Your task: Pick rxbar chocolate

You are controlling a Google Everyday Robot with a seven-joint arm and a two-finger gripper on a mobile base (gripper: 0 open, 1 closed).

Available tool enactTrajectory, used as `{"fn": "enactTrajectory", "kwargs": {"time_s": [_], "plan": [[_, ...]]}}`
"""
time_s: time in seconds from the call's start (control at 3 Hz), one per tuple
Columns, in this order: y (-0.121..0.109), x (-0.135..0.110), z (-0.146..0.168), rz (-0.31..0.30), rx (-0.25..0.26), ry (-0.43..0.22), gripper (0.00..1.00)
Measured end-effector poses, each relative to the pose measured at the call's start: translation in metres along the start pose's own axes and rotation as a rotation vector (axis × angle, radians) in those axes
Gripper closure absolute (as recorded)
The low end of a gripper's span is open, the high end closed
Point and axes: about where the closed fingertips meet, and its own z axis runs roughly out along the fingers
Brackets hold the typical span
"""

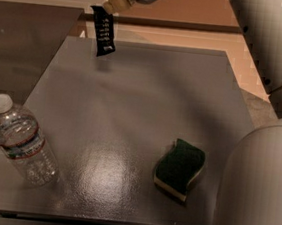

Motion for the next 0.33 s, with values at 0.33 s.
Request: {"fn": "enactTrajectory", "kwargs": {"time_s": [0.33], "plan": [[0.0000,0.0000,0.0001,0.000,0.000,0.000,1.00]]}}
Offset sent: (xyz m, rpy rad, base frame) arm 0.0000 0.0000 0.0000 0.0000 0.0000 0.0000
